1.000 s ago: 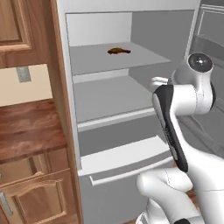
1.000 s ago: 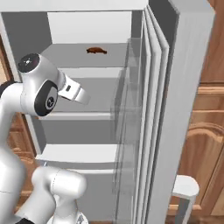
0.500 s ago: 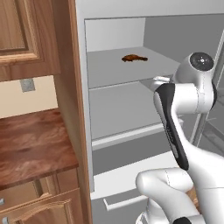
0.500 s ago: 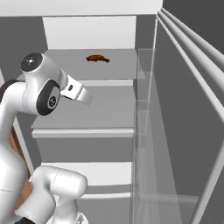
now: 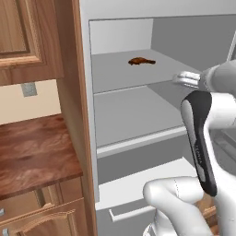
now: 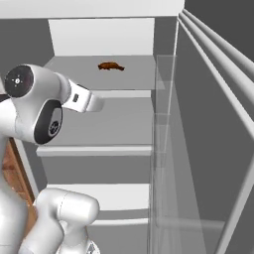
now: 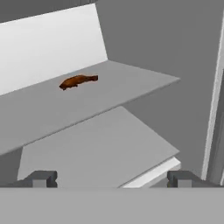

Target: Take the cheese, chicken drumstick, and lemon from the fridge and place them on the plate on the dining counter to create an appetizer plate.

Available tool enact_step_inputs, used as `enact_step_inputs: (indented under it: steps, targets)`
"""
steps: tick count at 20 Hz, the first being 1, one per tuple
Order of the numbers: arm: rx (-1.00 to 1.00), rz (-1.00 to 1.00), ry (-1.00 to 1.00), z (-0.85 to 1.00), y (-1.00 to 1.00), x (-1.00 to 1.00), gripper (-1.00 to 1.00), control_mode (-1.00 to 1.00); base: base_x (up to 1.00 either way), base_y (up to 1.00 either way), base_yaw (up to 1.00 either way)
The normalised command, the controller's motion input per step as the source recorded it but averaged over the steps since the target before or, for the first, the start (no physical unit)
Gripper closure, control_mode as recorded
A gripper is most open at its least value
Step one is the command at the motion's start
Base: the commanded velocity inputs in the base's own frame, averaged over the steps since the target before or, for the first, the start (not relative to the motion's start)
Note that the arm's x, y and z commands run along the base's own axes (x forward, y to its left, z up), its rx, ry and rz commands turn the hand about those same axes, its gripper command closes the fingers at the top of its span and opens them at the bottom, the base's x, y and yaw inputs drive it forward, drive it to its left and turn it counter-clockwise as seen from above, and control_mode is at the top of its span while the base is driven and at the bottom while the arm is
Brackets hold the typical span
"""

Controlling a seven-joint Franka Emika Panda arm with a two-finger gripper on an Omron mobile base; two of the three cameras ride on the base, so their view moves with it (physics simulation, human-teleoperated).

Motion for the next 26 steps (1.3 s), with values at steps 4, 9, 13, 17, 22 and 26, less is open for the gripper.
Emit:
enact_step_inputs:
  steps: [4, 9, 13, 17, 22, 26]
  targets:
    - [0.00, 0.12, -0.17, 0.79, -0.05, 0.01, -1.00, -1.00, 0.00, 0.00, 0.00]
    - [-0.05, 0.01, 0.02, 0.38, 0.33, 0.56, -1.00, -1.00, 0.00, 0.00, 0.00]
    - [-0.13, 0.00, 0.12, 0.01, 0.71, 0.70, -1.00, -1.00, 0.00, 0.00, 0.00]
    - [-0.08, -0.02, 0.03, 0.00, 0.40, 0.65, -1.00, -1.00, 0.00, 0.00, 0.00]
    - [-0.02, -0.06, 0.01, -0.01, 0.06, 0.63, -1.00, -1.00, 0.00, 0.00, 0.00]
    - [0.00, -0.09, 0.01, -0.15, 0.00, 0.52, -1.00, -1.00, 0.00, 0.00, 0.00]
